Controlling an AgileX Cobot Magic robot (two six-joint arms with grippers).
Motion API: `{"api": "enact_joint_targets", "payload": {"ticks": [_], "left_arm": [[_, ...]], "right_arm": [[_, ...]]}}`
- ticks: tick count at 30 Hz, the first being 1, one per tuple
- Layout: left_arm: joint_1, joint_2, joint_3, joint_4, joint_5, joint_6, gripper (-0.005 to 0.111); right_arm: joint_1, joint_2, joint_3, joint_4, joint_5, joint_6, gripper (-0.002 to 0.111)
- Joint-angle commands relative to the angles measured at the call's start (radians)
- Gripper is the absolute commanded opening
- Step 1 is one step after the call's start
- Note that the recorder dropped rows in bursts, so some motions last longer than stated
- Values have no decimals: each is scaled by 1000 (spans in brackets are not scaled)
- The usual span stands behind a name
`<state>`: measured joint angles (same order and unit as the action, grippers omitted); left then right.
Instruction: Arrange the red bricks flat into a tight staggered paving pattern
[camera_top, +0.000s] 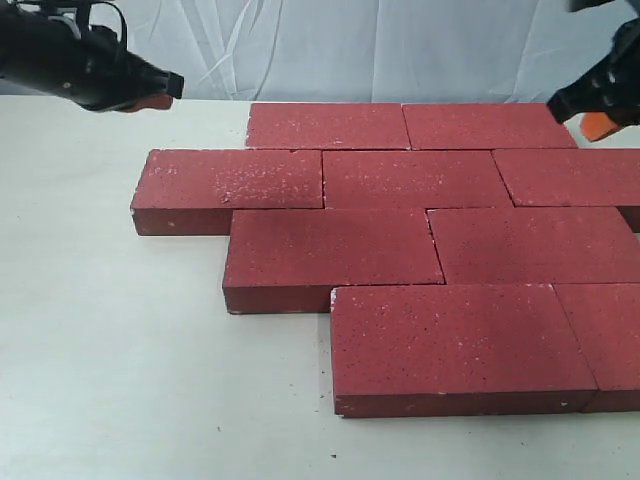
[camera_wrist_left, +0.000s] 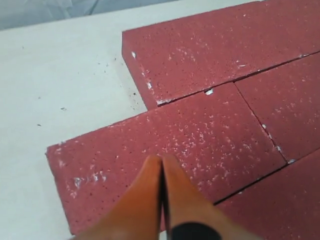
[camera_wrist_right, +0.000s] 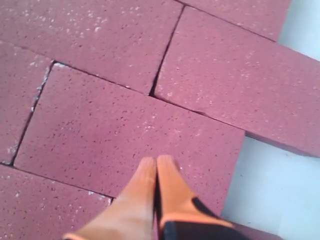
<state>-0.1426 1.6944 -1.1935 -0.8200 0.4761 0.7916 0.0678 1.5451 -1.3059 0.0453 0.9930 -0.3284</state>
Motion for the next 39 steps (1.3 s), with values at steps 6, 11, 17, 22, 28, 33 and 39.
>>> {"api": "enact_joint_targets", "payload": {"ticks": [6, 11, 17, 22, 28, 33, 39], "left_arm": [[12, -275, -7, 476, 72, -263, 0], [12, -398, -2, 576, 116, -321, 0], [12, -517, 97, 516, -12, -321, 0], [12, -605, 197, 514, -139, -321, 0], [12, -683, 265, 505, -187, -321, 0], [12, -745, 298, 472, -178, -321, 0], [12, -842, 355, 469, -181, -321, 0]], "right_arm": [[-68, -208, 147, 32, -244, 19, -1], [-68, -300, 232, 32, -356, 13, -1], [-68, -394, 354, 34, -516, 13, -1], [-68, -468, 463, 77, -672, 11, -1], [-68, -550, 512, 77, -725, 9, -1], [-68, -614, 517, 108, -718, 9, -1], [-66, -696, 560, 117, -739, 9, -1]]}}
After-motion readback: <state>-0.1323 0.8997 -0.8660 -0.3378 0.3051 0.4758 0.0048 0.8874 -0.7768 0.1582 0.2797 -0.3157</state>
